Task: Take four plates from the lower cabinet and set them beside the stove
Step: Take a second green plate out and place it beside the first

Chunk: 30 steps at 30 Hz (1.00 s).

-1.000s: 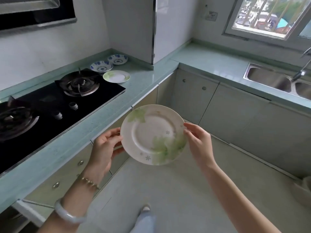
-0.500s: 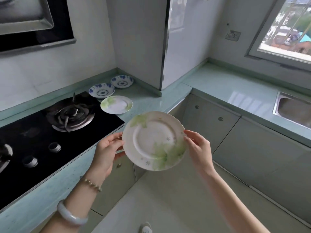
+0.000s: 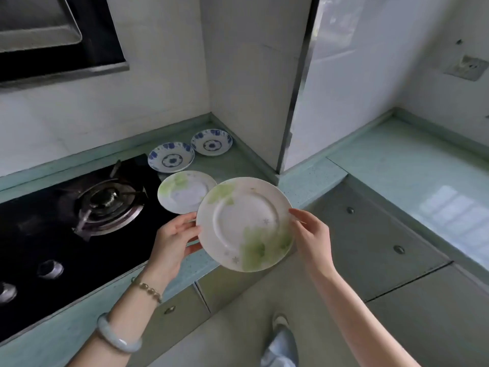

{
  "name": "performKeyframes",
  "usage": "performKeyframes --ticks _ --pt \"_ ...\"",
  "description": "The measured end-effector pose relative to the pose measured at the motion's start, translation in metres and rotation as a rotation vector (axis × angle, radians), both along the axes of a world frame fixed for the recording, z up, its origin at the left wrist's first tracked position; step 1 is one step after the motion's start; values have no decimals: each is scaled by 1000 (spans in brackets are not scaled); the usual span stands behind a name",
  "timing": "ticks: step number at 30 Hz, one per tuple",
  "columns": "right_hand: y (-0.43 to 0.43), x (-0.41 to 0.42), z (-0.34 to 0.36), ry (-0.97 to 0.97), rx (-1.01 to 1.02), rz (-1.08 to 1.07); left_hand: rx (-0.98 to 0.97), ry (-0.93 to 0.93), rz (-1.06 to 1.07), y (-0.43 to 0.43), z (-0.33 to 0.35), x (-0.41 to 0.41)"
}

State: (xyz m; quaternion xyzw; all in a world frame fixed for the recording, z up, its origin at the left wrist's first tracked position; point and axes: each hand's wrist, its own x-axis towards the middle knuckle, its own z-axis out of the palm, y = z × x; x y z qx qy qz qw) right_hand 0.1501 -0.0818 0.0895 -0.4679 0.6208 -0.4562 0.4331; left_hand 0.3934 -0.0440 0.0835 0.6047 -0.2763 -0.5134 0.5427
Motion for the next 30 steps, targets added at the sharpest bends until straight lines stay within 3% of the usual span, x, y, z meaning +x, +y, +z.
performKeyframes --ticks 9,15,22,30 --pt "-169 -35 -10 56 26 305 97 92 266 -106 -29 -50" --pt "-222 -27 -46 61 78 457 158 146 460 -135 -56 -62" --pt "-248 -10 -98 5 416 554 215 146 622 -170 -90 -54" --pt "-278 24 -122 -171 608 396 221 175 670 -225 -130 -41"
